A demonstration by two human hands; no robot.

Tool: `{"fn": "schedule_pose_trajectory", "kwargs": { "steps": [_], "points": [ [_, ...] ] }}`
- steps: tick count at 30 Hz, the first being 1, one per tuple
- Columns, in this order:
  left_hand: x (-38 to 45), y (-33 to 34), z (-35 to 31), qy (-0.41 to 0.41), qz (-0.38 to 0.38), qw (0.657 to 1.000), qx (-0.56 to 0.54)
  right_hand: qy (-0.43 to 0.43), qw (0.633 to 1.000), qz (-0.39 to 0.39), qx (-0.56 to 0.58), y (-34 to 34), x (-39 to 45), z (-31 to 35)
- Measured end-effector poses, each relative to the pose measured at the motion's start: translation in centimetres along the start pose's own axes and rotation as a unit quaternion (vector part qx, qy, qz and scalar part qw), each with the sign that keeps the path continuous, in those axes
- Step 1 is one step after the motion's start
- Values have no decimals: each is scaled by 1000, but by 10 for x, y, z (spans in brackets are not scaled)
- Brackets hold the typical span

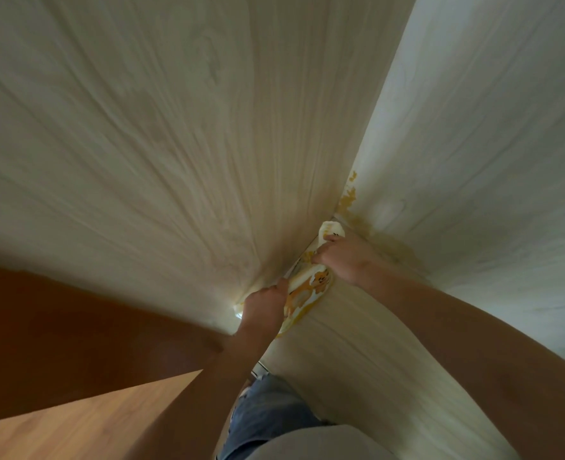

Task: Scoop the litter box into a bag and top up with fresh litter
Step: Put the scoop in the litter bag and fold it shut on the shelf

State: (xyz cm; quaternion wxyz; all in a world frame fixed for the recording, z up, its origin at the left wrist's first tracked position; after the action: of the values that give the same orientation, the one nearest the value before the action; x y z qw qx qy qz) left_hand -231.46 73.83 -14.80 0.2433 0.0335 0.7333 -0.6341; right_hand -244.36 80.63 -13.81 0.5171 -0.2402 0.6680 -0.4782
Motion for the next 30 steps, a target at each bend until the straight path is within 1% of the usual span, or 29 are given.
{"fn": "schedule_pose_trajectory", "kwargs": {
  "steps": [5,6,9,11,13,19,21,25,30],
  "points": [
    [-1,3,5,-8,-11,1000,-15,-10,999,-6,31,-4,2,3],
    [-1,0,6,-12,-23,1000,-15,-16,999,-16,37,-6,2,5],
    [-3,-10,10,-21,-92,995,-19,-23,998,-42,51,-8,1,7],
    [-4,-3,11,-15,-88,995,-51,-29,996,-63,58,-11,-3,7],
    [-8,-6,11,-3,-114,990,-80,-30,994,-82,64,-13,-8,6],
    [-22,-22,2,38,-185,979,-75,-12,991,-104,83,-17,-24,5],
    [-25,-24,0,43,-193,978,-72,-7,990,-112,80,-19,-30,6],
    [-31,-30,-2,36,-181,979,-92,16,988,-125,87,-21,-43,8],
    [-44,-36,-9,61,-181,979,-68,63,980,-147,122,-19,-64,16]
  ]
}}
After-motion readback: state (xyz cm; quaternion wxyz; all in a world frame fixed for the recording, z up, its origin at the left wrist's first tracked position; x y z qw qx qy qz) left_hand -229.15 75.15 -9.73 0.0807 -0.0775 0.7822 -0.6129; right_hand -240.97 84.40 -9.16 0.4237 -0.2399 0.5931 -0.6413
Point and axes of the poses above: each hand's wrist, its own x-axis towards the middle knuckle, its own y-axis out of the palm, z = x × y, the point moved 8 cm from there along x, towards the middle knuckle, and after that the axes turned 1 degree about z, right-handed, at the moved point
